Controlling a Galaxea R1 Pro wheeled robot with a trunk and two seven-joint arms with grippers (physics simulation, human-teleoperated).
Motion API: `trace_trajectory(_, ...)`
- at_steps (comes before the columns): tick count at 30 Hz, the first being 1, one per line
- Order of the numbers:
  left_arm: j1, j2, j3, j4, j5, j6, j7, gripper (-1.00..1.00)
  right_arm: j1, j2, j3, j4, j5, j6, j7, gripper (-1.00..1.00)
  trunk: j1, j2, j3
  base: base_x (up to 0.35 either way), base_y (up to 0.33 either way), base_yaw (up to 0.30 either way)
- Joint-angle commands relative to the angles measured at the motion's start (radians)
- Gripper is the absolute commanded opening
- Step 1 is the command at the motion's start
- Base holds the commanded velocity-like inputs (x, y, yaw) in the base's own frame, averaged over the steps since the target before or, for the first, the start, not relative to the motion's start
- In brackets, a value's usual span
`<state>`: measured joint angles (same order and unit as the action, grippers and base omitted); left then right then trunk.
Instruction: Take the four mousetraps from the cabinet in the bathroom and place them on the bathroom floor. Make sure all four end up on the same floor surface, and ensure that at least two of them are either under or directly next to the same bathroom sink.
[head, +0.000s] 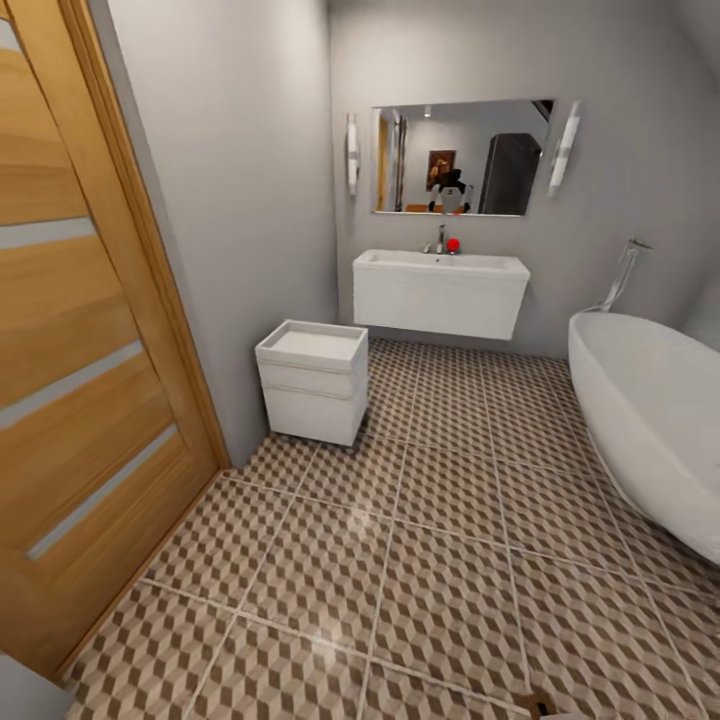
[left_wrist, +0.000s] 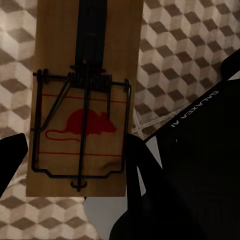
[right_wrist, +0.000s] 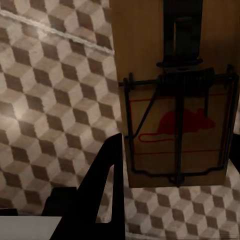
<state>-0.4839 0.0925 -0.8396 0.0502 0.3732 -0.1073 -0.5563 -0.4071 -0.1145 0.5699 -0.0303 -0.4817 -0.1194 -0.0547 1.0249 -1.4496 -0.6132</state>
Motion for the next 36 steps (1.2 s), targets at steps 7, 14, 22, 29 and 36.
trace_trajectory(7, -0.001, 0.0, -0.009, 0.003, 0.007, -0.008, -0.004, -1.0, 0.0, 0.0, 0.008, 0.0, -0.011, -0.002, -0.001, -1.0, 0.0, 0.0, -0.001, 0.123, 0.0, -0.283)
trace_trajectory(14, -0.001, 0.0, -0.009, 0.002, 0.007, -0.008, -0.004, -1.0, 0.0, -0.001, 0.008, 0.0, -0.011, -0.002, -0.001, -1.0, 0.0, 0.0, -0.001, 0.123, 0.0, -0.283)
trace_trajectory(22, -0.001, 0.0, -0.009, 0.002, 0.007, -0.008, -0.004, -1.0, 0.0, 0.003, 0.008, 0.001, -0.014, 0.005, -0.002, -1.0, 0.0, 0.0, -0.001, 0.123, 0.0, -0.285)
trace_trajectory(29, -0.001, -0.002, -0.009, 0.003, 0.007, -0.008, -0.002, -1.0, 0.001, 0.006, 0.008, 0.028, -0.011, 0.007, -0.001, -1.0, 0.0, 0.0, -0.001, 0.076, 0.0, -0.15)
trace_trajectory(36, -0.001, -0.002, -0.009, 0.003, 0.007, -0.008, -0.002, -1.0, 0.002, 0.006, 0.009, 0.032, -0.013, 0.006, -0.003, -1.0, 0.0, 0.0, -0.001, 0.041, 0.0, -0.009)
